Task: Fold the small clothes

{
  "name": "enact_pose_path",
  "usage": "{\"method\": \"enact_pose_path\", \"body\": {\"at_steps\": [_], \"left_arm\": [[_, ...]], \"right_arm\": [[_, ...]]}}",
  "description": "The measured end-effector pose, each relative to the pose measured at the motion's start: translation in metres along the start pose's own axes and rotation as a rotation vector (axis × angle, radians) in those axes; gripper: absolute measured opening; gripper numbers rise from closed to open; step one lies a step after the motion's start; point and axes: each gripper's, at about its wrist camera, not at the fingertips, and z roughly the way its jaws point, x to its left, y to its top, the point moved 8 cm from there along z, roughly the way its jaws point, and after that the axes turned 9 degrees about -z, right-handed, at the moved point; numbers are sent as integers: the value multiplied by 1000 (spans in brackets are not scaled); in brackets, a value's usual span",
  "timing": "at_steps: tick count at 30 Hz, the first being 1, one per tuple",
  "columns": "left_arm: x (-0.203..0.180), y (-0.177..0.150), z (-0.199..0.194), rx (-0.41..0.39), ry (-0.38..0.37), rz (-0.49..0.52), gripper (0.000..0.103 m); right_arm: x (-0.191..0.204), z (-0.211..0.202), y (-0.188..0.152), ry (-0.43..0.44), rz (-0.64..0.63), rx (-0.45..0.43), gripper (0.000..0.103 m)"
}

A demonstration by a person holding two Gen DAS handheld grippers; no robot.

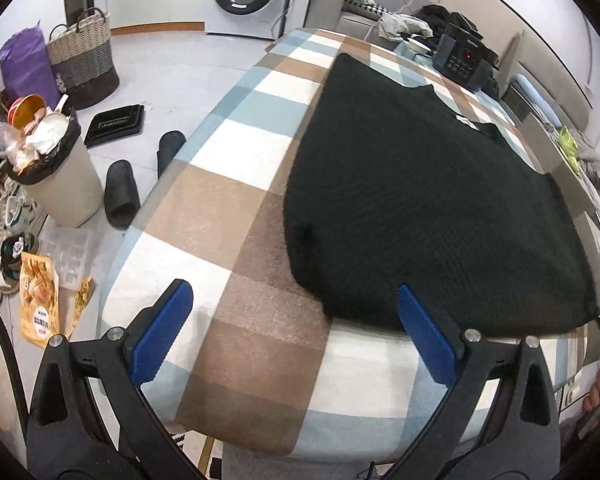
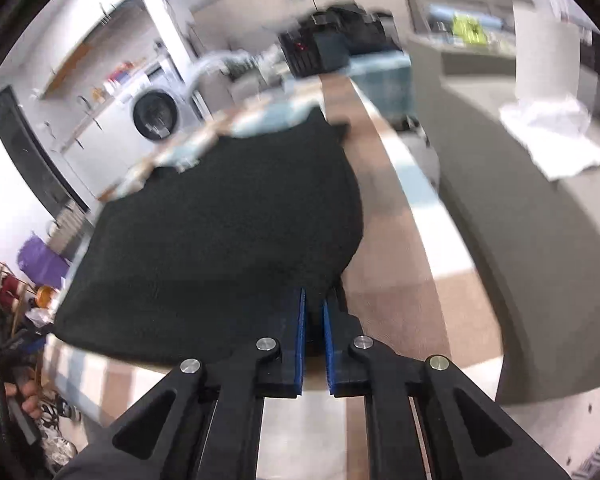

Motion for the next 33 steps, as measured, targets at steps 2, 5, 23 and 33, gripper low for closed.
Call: {"method": "enact_pose_path", "body": {"at_steps": [2,5,23,33], "left_arm": [[4,-1,-2,0,-13,-18,101],[6,-1,-1,10,-36,-43,96],[-13,17,20,13,-163,-93,7],[-13,19,13,-16,-137,-67,6]], "right_arm": [[-5,0,0,-29,-2,23,8],[-19,17,-12,-112,11,112,5],[-16,13,-15,-101,23,125,16],[-13,13,-14,-51,39,117,40]]}}
